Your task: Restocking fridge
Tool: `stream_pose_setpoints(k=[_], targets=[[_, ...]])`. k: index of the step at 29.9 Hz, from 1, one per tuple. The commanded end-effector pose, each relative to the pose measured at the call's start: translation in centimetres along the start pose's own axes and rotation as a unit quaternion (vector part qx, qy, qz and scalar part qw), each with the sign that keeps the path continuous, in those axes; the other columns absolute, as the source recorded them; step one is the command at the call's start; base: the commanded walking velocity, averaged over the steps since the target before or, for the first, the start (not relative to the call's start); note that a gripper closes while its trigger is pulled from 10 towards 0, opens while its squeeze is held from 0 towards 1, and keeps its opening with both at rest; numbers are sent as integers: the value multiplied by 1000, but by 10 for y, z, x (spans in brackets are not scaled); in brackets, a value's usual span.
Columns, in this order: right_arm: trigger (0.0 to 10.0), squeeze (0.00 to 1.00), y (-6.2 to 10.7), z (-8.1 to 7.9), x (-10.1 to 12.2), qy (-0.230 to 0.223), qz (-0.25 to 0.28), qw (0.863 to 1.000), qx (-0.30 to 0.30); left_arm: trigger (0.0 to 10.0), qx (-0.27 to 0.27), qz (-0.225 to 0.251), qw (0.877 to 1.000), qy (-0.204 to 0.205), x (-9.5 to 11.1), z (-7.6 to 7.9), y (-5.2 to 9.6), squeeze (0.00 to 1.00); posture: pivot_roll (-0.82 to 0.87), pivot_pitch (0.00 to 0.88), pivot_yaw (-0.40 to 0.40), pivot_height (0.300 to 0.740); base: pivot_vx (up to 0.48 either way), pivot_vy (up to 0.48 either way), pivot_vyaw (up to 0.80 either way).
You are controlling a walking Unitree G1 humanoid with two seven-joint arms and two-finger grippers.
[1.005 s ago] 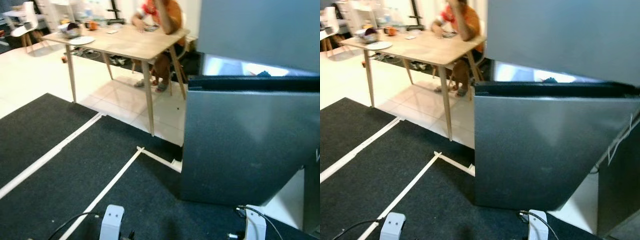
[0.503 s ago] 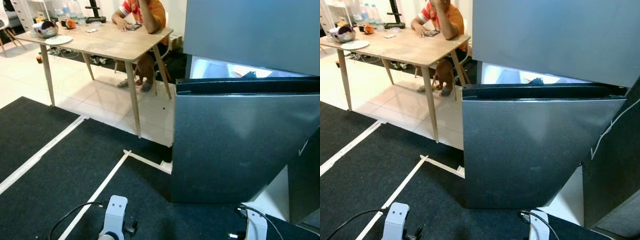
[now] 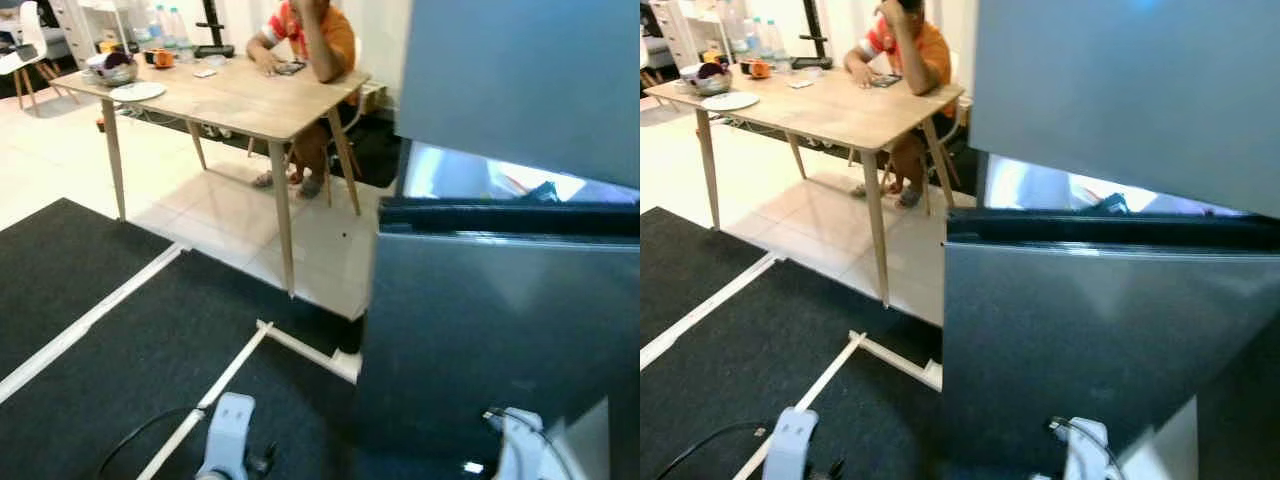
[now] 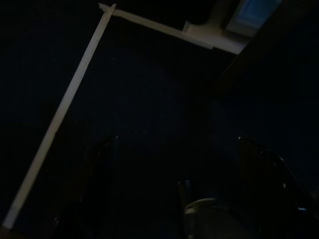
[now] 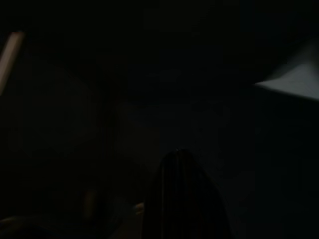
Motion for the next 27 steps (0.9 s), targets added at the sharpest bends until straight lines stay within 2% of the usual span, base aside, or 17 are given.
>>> stream_pose_setpoints(k=[1,11,12,19,27], targets=[[10000,0,3,14,-9,-9,-11,1000,-19,10000,-3,-4,1000,0,-1,0,0,0,3,68,18,740,326,0,-788],[10000,0,3,16,-13,-17,-15,999,-25,10000,-5,-5,1000,-6,1,-2,0,0,4,63,22,740,321,0,-798],[10000,0,3,17,-13,-28,-14,999,-28,10000,-5,-6,1000,-7,1,-2,0,0,4,59,24,740,304,0,-788],[10000,0,5,25,-19,-71,-22,996,-45,10000,-17,-16,1000,-11,-4,1,1,0,5,52,24,740,37,0,0],[10000,0,6,30,-19,-83,-22,995,-53,10000,-25,-26,999,-21,-12,5,3,0,5,52,22,740,0,0,0]])
Point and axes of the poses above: a point about 5 cm out from each wrist's last joint towards the gripper, its own y axis pointing back from the gripper into the wrist, its own x axis along the axis of the wrist's last joint, z = x × y, the point moved 5 cm from there along -y, pointing out of the wrist towards the gripper, and after that the axes turned 10 degrees about y, right-handed, at the moved point
